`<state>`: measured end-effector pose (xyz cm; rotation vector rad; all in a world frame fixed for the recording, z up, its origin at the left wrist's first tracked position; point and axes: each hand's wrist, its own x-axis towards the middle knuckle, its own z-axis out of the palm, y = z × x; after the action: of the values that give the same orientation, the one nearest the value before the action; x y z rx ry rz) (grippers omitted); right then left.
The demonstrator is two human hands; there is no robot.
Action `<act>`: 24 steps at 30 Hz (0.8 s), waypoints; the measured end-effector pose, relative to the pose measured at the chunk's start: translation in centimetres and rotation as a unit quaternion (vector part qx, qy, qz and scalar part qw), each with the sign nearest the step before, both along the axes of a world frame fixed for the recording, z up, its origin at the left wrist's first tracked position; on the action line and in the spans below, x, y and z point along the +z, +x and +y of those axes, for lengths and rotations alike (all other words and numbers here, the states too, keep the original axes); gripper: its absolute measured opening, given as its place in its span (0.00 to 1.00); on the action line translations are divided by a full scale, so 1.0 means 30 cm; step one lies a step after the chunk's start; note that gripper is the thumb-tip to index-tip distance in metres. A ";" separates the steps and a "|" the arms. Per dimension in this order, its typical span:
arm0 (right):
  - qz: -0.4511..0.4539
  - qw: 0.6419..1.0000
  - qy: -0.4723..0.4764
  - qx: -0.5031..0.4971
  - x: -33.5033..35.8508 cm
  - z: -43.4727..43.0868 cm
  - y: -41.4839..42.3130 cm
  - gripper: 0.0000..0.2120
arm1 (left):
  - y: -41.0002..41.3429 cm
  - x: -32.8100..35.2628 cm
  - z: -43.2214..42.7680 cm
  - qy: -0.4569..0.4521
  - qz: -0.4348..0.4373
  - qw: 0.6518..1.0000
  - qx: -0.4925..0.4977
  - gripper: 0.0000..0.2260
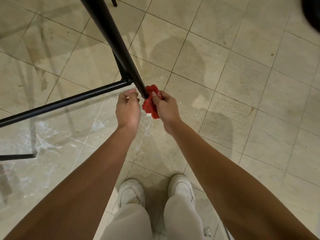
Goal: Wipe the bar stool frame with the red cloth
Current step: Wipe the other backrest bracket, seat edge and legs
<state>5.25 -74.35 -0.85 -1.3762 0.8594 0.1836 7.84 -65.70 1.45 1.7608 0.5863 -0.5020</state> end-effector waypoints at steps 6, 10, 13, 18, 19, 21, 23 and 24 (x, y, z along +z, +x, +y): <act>0.097 0.994 0.045 -0.014 -0.094 -0.011 0.034 0.10 | 0.004 -0.043 0.004 -0.001 0.017 1.000 -0.025 0.08; 0.140 0.988 0.066 -0.020 -0.098 -0.015 0.040 0.09 | 0.011 -0.062 0.012 0.004 0.020 0.999 -0.034 0.10; 0.138 0.988 0.063 -0.004 -0.084 -0.030 0.039 0.10 | 0.011 -0.063 0.011 0.012 0.022 0.999 -0.029 0.11; 0.060 0.996 0.059 0.010 -0.020 -0.043 0.027 0.06 | 0.002 -0.062 0.000 0.016 0.025 0.999 -0.032 0.11; 0.059 0.997 0.049 0.010 -0.014 -0.041 0.024 0.05 | -0.002 -0.059 -0.003 0.015 0.024 0.999 -0.034 0.11; 0.070 0.997 0.040 0.002 -0.003 -0.035 0.024 0.05 | -0.009 -0.052 -0.007 0.012 0.023 0.999 -0.038 0.11; 0.095 0.995 0.021 -0.002 0.013 -0.028 0.033 0.07 | -0.015 -0.046 -0.004 0.013 0.024 0.999 -0.043 0.11; 0.109 0.994 0.005 0.004 0.023 -0.025 0.037 0.08 | -0.019 -0.043 0.000 0.014 0.025 0.999 -0.043 0.11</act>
<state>6.37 -75.11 -0.17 -1.3659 1.0331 0.3487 7.25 -65.70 0.16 1.8091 0.5579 -0.6018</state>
